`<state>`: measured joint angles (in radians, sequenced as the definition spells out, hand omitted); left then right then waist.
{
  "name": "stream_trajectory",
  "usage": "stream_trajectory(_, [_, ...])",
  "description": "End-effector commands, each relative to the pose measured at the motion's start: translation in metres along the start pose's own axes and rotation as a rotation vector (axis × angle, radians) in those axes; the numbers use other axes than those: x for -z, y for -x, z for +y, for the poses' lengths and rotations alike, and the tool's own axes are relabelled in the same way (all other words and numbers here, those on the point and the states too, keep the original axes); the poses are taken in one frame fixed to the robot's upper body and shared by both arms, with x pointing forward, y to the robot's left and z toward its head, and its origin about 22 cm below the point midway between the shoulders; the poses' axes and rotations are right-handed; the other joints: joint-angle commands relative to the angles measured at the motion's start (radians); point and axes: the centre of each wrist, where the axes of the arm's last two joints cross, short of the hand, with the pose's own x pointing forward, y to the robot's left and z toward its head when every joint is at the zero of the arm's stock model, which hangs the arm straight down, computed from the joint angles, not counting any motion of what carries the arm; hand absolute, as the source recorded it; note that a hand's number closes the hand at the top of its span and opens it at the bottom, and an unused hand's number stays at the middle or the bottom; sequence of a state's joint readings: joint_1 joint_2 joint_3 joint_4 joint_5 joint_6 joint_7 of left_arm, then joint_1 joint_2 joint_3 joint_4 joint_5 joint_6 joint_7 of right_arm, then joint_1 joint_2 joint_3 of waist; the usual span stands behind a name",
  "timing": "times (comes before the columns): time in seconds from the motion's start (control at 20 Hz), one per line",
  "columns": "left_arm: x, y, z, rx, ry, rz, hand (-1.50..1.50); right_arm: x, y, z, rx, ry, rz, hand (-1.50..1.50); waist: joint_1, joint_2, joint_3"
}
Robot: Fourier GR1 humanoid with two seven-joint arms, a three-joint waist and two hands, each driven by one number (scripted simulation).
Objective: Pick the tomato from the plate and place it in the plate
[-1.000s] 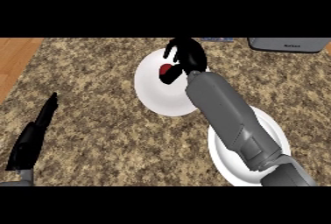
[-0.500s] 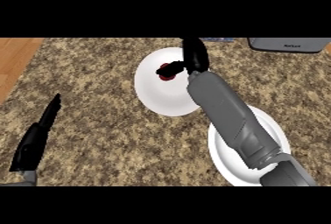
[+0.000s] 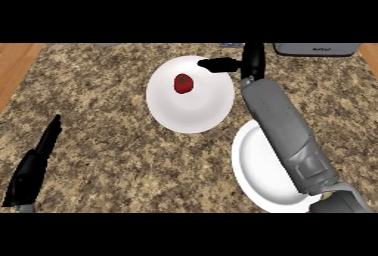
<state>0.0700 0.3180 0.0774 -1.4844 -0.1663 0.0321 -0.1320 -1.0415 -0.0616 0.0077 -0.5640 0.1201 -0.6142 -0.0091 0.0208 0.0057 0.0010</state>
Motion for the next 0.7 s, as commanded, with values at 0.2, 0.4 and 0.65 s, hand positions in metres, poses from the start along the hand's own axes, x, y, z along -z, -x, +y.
stream_trajectory(0.2, [-0.001, -0.005, 0.014, -0.001, -0.035, 0.003, 0.00, -0.005, 0.072, -0.079, 0.157, 0.024, -0.083, -1.50, -0.021, -0.006, 0.000])
stream_trajectory(0.4, [0.001, -0.001, 0.003, 0.011, -0.027, 0.000, 0.00, 0.004, 0.091, -0.114, 0.129, 0.026, -0.138, -1.50, -0.013, -0.003, -0.001])
stream_trajectory(0.65, [-0.014, 0.001, -0.007, -0.010, -0.012, 0.006, 0.00, 0.008, 0.106, -0.157, 0.105, 0.001, -0.137, -1.50, -0.010, -0.004, -0.001])
